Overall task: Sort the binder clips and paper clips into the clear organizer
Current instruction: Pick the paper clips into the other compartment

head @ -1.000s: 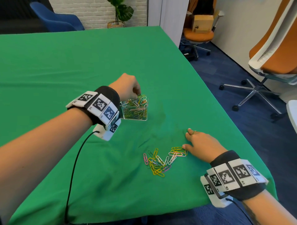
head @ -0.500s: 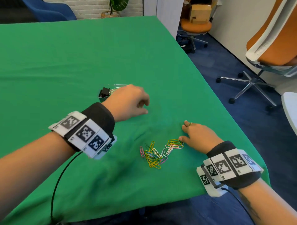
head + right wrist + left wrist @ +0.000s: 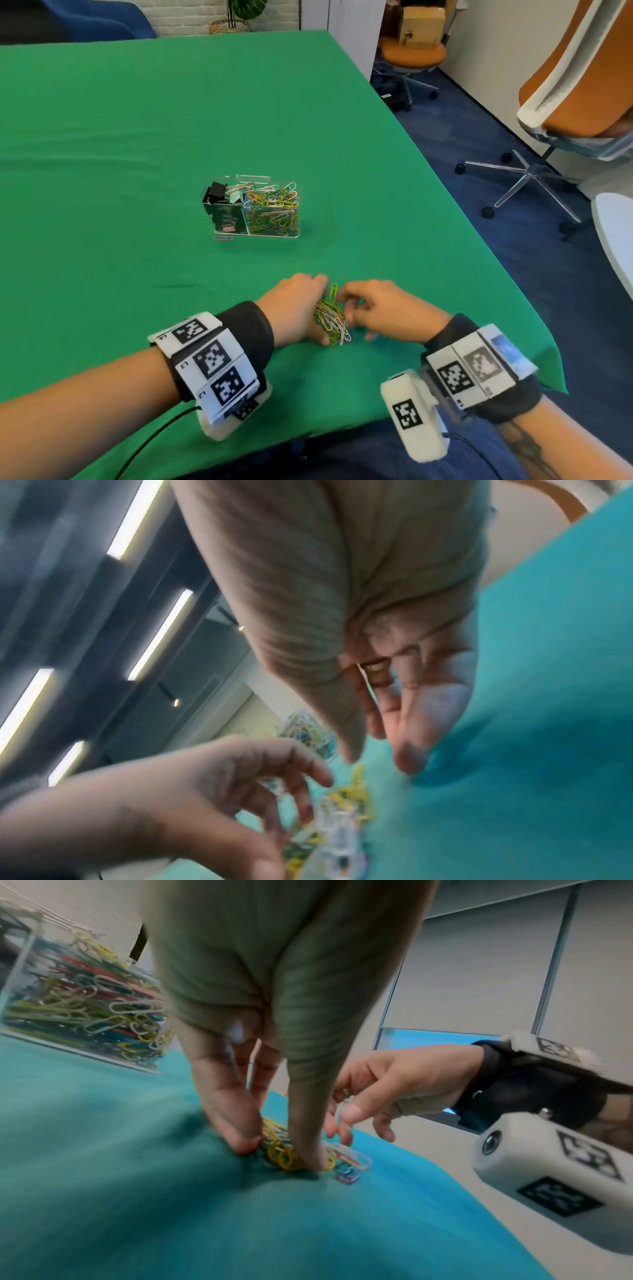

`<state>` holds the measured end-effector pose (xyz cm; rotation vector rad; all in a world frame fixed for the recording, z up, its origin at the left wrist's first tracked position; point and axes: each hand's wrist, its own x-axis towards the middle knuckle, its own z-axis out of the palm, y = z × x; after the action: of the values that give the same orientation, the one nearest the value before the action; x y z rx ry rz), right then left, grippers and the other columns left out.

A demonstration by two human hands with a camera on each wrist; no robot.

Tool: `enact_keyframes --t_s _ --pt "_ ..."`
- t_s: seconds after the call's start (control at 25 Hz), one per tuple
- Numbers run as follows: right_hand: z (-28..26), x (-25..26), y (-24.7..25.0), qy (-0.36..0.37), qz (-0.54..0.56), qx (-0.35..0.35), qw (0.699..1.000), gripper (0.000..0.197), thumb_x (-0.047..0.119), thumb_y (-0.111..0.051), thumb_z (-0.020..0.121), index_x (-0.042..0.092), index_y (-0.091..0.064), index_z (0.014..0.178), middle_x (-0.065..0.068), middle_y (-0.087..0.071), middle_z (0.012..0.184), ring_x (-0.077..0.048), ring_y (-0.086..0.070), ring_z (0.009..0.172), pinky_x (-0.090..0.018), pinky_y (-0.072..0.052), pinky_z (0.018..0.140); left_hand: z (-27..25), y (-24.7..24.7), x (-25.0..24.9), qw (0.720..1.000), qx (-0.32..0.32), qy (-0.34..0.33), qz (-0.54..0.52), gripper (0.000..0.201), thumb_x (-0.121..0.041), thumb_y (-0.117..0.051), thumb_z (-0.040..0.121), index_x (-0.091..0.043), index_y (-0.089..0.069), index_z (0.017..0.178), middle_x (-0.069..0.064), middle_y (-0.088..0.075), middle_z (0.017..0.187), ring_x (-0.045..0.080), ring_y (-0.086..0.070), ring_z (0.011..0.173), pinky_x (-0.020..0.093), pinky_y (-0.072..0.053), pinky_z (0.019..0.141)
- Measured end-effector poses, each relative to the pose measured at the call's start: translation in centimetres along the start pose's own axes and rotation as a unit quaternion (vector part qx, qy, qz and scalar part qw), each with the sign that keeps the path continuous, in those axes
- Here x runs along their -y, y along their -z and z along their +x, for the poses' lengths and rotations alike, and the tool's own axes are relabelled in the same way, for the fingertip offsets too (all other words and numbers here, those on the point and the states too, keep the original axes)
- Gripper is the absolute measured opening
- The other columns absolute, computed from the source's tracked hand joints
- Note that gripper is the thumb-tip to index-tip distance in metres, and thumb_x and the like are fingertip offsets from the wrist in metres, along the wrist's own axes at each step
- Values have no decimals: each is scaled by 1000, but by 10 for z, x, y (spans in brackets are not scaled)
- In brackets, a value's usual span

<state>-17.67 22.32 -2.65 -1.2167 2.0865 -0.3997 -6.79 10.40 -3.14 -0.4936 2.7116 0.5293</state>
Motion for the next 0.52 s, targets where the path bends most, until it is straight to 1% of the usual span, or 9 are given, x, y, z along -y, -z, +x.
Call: enact_keyframes --t_s 0.04,0.08,0.16,0.24,0.28,0.32,0.4,0.44,0.52 --pt "-3 -3 2 -1 22 -12 1000 31 2 -52 87 5 -55 118 3 -57 78 -12 -56 68 -20 -48 55 1 -1 2 1000 -14 -2 -12 69 -33 -81 62 -7 -47 116 13 -57 109 31 -56 102 34 -43 84" --pt "-4 -6 3 -9 28 -31 999 33 5 -55 86 4 -54 120 2 -55 78 -12 -53 68 -21 -48 57 3 -1 5 999 -24 -3 -21 69 -32 -81 62 -9 -48 118 12 -57 110 31 -55 103 34 -44 86" --pt "-7 -7 2 -21 -8 -29 999 42 16 -65 84 3 -52 121 2 -49 78 -15 -50 78 -28 -48 70 7 -1 7 999 -32 -7 -35 73 -31 -82 61 -10 -48 122 12 -56 111 30 -55 103 34 -45 89" --pt "-7 -1 0 -2 4 -1 1000 41 14 -68 81 1 -55 118 -1 -52 83 -17 -51 81 -35 -52 79 10 2 5 999 -28 -15 -44 81 -33 -83 59 -12 -46 128 13 -55 111 30 -55 103 33 -44 89" --pt "-6 2 0 10 27 3 1000 38 9 -67 81 1 -57 116 -2 -55 88 -18 -53 81 -34 -52 78 12 3 3 999 -22 -23 -43 84 -36 -83 58 -13 -45 130 13 -55 110 30 -54 103 32 -43 88" --pt "-5 1 2 15 44 -5 999 36 4 -65 80 2 -58 115 -3 -56 91 -18 -56 81 -29 -51 73 13 4 2 999 -14 -30 -38 88 -41 -83 56 -14 -44 130 13 -54 109 30 -53 103 32 -43 88" --pt "-6 -5 9 11 50 -35 998 38 -3 -62 79 1 -58 116 -3 -56 93 -17 -58 82 -13 -45 62 13 5 -3 1000 3 -27 -14 97 -51 -83 49 -14 -42 130 12 -51 111 29 -52 105 33 -44 91" --pt "-8 -10 11 3 44 -46 998 38 -3 -63 78 2 -59 116 -3 -56 92 -16 -58 80 -8 -42 58 12 4 -6 1000 7 -21 3 101 -53 -83 47 -13 -41 129 11 -49 112 30 -52 105 35 -44 93" --pt "-14 -13 9 -9 7 -44 999 38 4 -71 74 5 -60 111 -2 -56 87 -15 -56 76 -16 -43 62 11 -1 -12 1000 3 -10 26 102 -55 -83 44 -9 -40 124 11 -47 114 32 -54 104 39 -46 93"
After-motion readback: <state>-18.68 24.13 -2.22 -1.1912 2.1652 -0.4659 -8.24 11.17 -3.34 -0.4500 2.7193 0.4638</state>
